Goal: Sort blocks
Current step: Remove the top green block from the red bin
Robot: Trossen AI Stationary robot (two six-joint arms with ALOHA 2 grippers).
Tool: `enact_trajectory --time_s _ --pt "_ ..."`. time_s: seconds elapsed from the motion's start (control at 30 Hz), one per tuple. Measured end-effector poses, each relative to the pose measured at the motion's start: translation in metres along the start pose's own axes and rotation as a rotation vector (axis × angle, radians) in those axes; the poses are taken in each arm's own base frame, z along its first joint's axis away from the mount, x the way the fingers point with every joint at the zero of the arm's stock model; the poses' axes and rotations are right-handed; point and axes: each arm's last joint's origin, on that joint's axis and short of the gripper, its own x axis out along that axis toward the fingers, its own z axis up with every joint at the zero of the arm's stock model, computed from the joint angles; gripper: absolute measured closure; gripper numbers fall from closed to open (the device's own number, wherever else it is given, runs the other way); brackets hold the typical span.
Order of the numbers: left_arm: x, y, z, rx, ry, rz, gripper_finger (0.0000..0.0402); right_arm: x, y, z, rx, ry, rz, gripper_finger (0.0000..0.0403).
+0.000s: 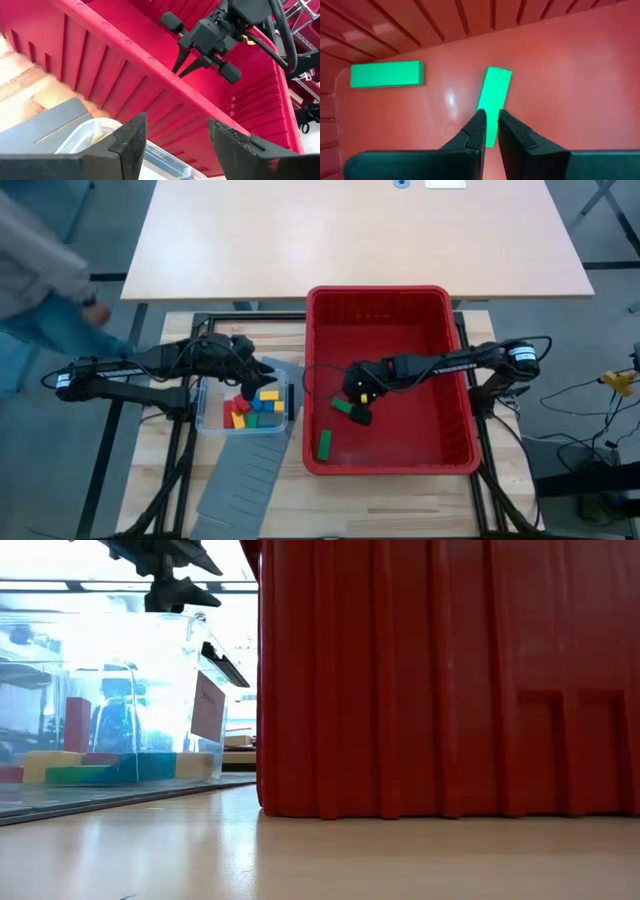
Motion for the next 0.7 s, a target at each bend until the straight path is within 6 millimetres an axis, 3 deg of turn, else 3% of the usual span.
enact_trajectory --time_s 0.13,0.47,0.7 --pt "0.0 0.0 0.0 -0.012 0.0 0.0 0.022 0.017 -0.002 -0.003 0.003 0.052 -0.007 0.0334" --pt "0.0 0.0 0.0 -0.022 0.002 0.0 0.022 0.07 -0.005 -0.013 0.045 0.168 0.027 0.0185" --pt "0.0 0.0 0.0 -0.026 0.004 0.001 0.0218 0.095 -0.009 -0.02 0.076 0.227 0.008 0.0151"
